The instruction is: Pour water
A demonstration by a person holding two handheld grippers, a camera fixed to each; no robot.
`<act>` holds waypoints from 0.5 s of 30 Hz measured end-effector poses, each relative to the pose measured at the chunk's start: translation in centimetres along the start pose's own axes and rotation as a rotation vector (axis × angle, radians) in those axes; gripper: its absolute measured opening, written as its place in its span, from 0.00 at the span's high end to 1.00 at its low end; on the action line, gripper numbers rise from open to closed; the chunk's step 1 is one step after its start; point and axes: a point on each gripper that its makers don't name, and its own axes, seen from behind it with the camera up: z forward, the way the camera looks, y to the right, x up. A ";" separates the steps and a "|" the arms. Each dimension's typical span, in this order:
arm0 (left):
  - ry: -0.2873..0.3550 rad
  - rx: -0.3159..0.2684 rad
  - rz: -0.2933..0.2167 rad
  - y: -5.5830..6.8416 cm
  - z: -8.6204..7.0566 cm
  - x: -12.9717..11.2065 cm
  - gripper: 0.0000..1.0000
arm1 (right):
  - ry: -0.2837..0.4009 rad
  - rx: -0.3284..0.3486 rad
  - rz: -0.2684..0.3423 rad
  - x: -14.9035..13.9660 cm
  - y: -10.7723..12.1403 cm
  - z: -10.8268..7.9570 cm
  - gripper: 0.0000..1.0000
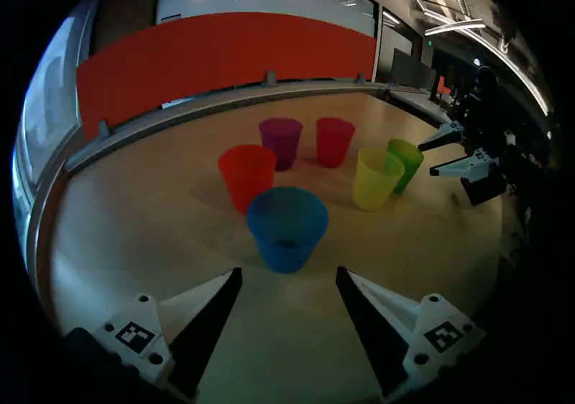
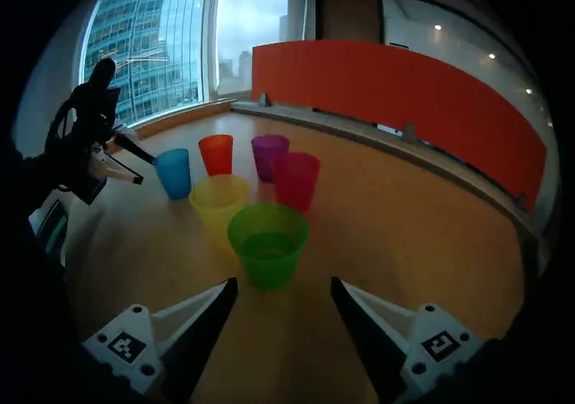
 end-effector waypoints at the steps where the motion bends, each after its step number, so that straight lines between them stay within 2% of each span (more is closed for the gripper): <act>1: 0.008 0.006 -0.002 0.0 -0.3 0.0 0.03 | 0.009 -0.011 0.008 0.1 0.1 -0.3 0.00; 8: 0.083 0.062 -0.020 -0.2 -2.3 0.8 0.03 | 0.088 -0.079 0.075 1.0 1.1 -2.3 0.00; 15: 0.197 0.156 -0.040 -1.7 -4.7 2.6 0.02 | 0.193 -0.167 0.122 3.2 2.7 -4.3 0.00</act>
